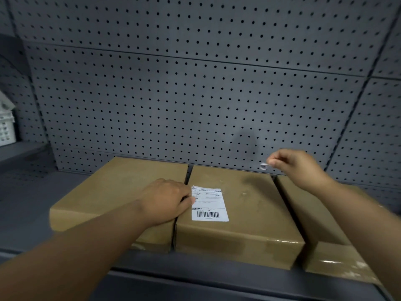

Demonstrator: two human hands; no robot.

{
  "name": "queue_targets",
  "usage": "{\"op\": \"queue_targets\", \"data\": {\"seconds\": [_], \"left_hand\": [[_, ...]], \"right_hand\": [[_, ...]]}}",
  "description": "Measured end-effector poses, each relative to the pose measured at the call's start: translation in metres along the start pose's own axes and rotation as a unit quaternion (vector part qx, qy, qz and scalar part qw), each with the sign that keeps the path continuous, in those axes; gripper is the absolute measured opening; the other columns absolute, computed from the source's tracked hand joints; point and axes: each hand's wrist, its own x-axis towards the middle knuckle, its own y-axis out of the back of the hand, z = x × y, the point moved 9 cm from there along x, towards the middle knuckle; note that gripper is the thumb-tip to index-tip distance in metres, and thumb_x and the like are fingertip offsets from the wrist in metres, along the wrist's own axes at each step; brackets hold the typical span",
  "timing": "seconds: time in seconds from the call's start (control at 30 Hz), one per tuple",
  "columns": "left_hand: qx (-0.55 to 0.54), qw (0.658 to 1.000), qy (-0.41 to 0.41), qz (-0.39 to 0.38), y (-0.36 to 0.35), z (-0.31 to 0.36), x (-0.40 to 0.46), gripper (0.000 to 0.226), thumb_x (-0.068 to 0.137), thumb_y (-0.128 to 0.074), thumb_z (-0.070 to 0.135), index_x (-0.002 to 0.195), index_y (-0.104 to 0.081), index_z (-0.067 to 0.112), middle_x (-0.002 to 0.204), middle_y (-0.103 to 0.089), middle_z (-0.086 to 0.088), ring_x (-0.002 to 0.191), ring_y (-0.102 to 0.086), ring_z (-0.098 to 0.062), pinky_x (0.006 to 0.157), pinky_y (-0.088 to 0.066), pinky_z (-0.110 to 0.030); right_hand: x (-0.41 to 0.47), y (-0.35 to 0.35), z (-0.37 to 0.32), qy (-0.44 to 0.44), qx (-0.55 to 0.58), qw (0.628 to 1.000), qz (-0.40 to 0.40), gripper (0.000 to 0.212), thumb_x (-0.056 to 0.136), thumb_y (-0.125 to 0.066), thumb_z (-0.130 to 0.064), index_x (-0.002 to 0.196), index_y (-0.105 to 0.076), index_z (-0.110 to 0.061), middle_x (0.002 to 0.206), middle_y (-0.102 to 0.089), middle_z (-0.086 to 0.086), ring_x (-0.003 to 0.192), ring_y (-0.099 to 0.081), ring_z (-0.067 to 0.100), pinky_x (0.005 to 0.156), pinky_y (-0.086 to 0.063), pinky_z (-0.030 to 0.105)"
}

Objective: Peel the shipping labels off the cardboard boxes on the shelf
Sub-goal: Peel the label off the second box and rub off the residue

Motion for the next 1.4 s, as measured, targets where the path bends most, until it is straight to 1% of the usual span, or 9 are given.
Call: {"op": "queue_targets", "data": {"seconds": [0.17,0.37,0.5,0.67,0.73,0.8,0.97,1.2,1.4], "left_hand": [[-0.225,0.969,0.057,0.08,0.032,0.02,0.006,0.035,0.097,-0.034,0.043,0.101,-0.06,0.02,0.092,-0.055,0.008,0.087,-0.051,-0.011,0.074,-0.036,-0.026],[-0.595,0.774,0.157,0.151,0.033,0.031,0.01,0.029,0.098,-0.038,0.037,0.109,-0.058,0.02,0.102,-0.064,0.003,0.099,-0.061,-0.011,0.088,-0.049,-0.031],[-0.648,0.709,0.2,0.193,0.031,0.018,0.007,0.02,0.097,-0.048,0.023,0.107,-0.061,0.013,0.099,-0.067,-0.001,0.089,-0.064,-0.01,0.077,-0.051,-0.018],[-0.655,0.687,0.222,0.222,0.041,0.005,0.001,0.019,0.095,-0.051,0.008,0.112,-0.06,0.009,0.107,-0.066,-0.007,0.094,-0.062,-0.017,0.087,-0.05,-0.028],[-0.601,0.723,0.237,0.244,0.05,-0.007,-0.006,0.023,0.096,-0.046,0.006,0.114,-0.06,0.011,0.107,-0.064,-0.001,0.095,-0.062,-0.013,0.086,-0.049,-0.026],[-0.46,0.819,0.242,0.242,0.063,-0.018,-0.011,0.027,0.097,-0.041,0.007,0.115,-0.06,0.013,0.109,-0.062,0.003,0.098,-0.058,-0.011,0.082,-0.044,-0.022],[-0.233,0.947,0.161,0.149,0.055,-0.012,-0.012,0.029,0.097,-0.037,0.01,0.097,-0.064,-0.001,0.098,-0.061,-0.006,0.097,-0.054,-0.021,0.08,-0.035,-0.024],[-0.052,0.996,0.074,0.021,0.005,-0.002,-0.015,0.03,0.092,-0.041,0.027,0.098,-0.068,0.013,0.099,-0.063,-0.001,0.094,-0.054,-0.017,0.091,-0.043,-0.033],[-0.046,0.998,0.039,0.031,-0.002,0.002,-0.016,0.039,0.09,-0.035,0.031,0.099,-0.069,0.016,0.096,-0.068,0.001,0.093,-0.057,-0.017,0.09,-0.043,-0.03]], "right_hand": [[-0.001,-0.036,-0.049,0.047,0.045,0.997,-0.033,0.027,0.088,-0.058,-0.017,0.067,-0.056,-0.034,0.075,-0.062,-0.014,0.074,-0.055,0.004,0.069,-0.039,0.012],[-0.008,-0.071,-0.091,0.113,0.085,0.989,-0.048,0.009,0.086,-0.061,-0.013,0.081,-0.068,-0.015,0.072,-0.061,-0.016,0.064,-0.054,-0.014,0.069,-0.039,0.003],[-0.013,-0.075,-0.096,0.113,0.149,0.981,-0.048,0.009,0.085,-0.062,-0.011,0.087,-0.071,-0.011,0.08,-0.069,-0.007,0.075,-0.06,-0.003,0.077,-0.045,0.011],[-0.016,-0.079,-0.078,0.048,0.278,0.958,-0.053,0.022,0.083,-0.064,-0.01,0.09,-0.069,-0.03,0.097,-0.07,-0.002,0.098,-0.064,0.015,0.093,-0.047,0.027],[-0.017,-0.077,-0.067,0.029,0.245,0.967,-0.059,0.02,0.083,-0.065,-0.013,0.096,-0.068,-0.029,0.102,-0.07,0.0,0.1,-0.063,0.015,0.093,-0.046,0.024],[-0.023,-0.083,-0.064,0.072,0.016,0.99,-0.119,0.021,0.083,-0.066,-0.023,0.104,-0.069,-0.023,0.108,-0.07,-0.004,0.098,-0.062,0.009,0.088,-0.045,0.019],[-0.052,-0.11,-0.054,0.154,-0.204,0.931,-0.26,0.022,0.084,-0.063,-0.03,0.103,-0.07,-0.024,0.112,-0.069,-0.007,0.101,-0.062,0.011,0.092,-0.047,0.029],[-0.059,-0.115,-0.062,0.228,-0.25,0.907,-0.25,0.023,0.089,-0.054,-0.028,0.107,-0.068,-0.023,0.11,-0.069,-0.003,0.102,-0.061,0.016,0.089,-0.048,0.031],[-0.063,-0.122,-0.071,0.295,-0.296,0.879,-0.231,0.026,0.094,-0.043,-0.026,0.099,-0.068,-0.018,0.098,-0.068,0.002,0.092,-0.061,0.022,0.081,-0.05,0.037]]}}
